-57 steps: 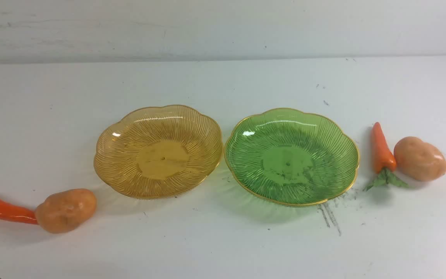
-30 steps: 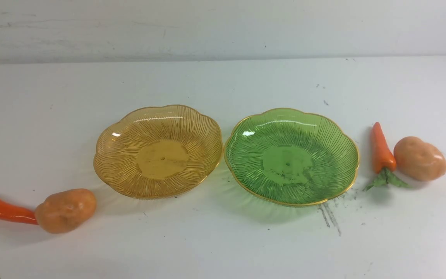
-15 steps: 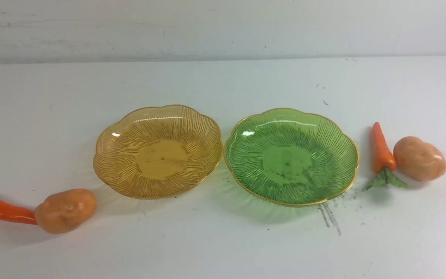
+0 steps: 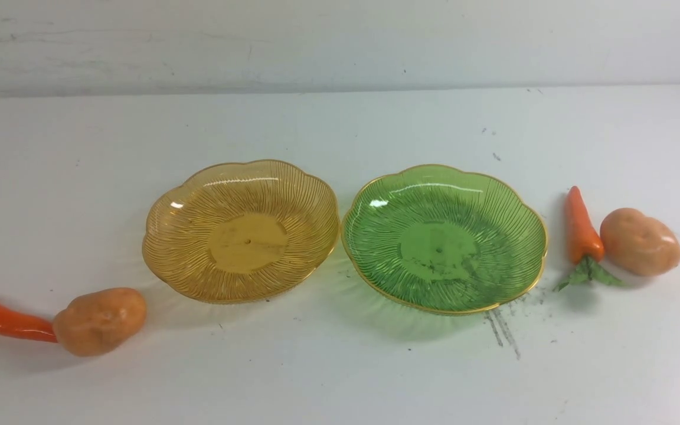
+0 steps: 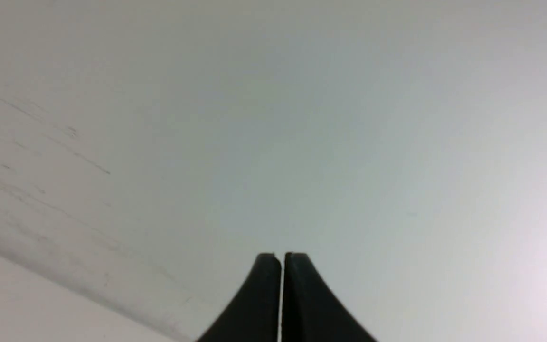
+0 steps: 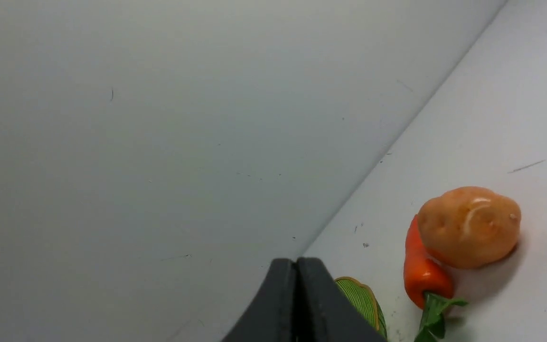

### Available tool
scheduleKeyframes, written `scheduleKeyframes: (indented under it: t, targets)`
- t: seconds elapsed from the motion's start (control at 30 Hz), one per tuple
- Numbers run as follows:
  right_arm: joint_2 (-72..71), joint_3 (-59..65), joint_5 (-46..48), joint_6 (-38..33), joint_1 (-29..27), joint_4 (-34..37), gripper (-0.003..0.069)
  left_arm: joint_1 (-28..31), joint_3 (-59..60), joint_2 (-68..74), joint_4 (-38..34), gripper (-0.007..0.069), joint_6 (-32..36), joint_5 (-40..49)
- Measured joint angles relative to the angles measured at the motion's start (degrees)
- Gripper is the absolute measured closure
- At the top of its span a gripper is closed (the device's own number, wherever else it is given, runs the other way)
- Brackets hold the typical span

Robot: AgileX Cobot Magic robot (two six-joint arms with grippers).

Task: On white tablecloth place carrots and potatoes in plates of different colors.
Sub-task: 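Put the potatoes from the left side into the left plate with the left gripper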

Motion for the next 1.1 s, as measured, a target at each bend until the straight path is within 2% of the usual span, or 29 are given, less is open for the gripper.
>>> scheduleKeyframes:
  t: [0.1,0.2,0.23,0.27,0.3,0.37,0.4,0.43,0.57,0.63,0.77,0.9,0.97,1.1]
  targets:
    - [0.0,-0.4,1.0,-0.2,0.1,3.0,0.0674,0.0,-9.8,9.3,3.6,0.0628,3.2,15.4]
    - [0.0,-4.4,8.8,-3.3,0.5,3.7,0.0674,0.0,-18.7,21.7,6.3,0.0628,6.7,31.6]
    - [0.0,-5.0,9.5,-3.8,0.7,3.6,0.0674,0.0,-20.0,22.7,6.5,0.0628,7.2,32.8]
    - [0.8,-11.0,15.8,-9.4,1.1,2.3,0.0674,0.0,-24.5,32.2,7.3,0.0628,9.1,42.2]
    - [2.6,-15.0,21.0,-13.1,1.3,1.4,0.0674,0.0,-28.0,38.6,7.5,0.0628,10.9,47.5]
    - [7.2,-21.2,27.3,-18.1,1.4,-0.3,0.0674,0.0,-31.5,47.5,7.2,0.0628,13.3,51.7]
    - [9.9,-24.0,31.6,-20.1,1.5,-1.1,0.0674,0.0,-33.1,51.3,6.8,0.0628,14.8,53.1]
    - [10.6,-24.8,31.6,-20.5,1.5,-1.3,0.0674,0.0,-33.9,53.1,6.5,0.0627,15.2,53.7]
    - [28.4,-40.8,56.2,-28.7,1.6,-6.0,0.0674,0.0,-42.2,69.0,4.9,0.0626,18.5,57.1]
    - [34.9,-44.6,62.8,-31.2,1.6,-7.0,0.0674,0.7,-44.6,72.9,4.6,0.0624,18.0,57.1]
    - [42.3,-47.8,65.3,-35.5,1.7,-7.9,0.0674,3.5,-47.7,78.5,3.3,0.0624,16.2,57.0]
    - [43.8,-47.9,66.1,-39.7,1.8,-7.5,0.0674,9.2,-48.1,81.1,1.0,0.0624,16.3,56.3]
    - [43.8,-47.9,66.3,-41.2,1.8,-6.6,0.0674,11.3,-48.1,81.3,-0.4,0.0624,19.3,55.9]
    - [43.8,-47.9,66.5,-42.8,1.8,-5.2,0.0674,11.2,-48.2,81.4,-4.4,0.0617,33.5,55.9]
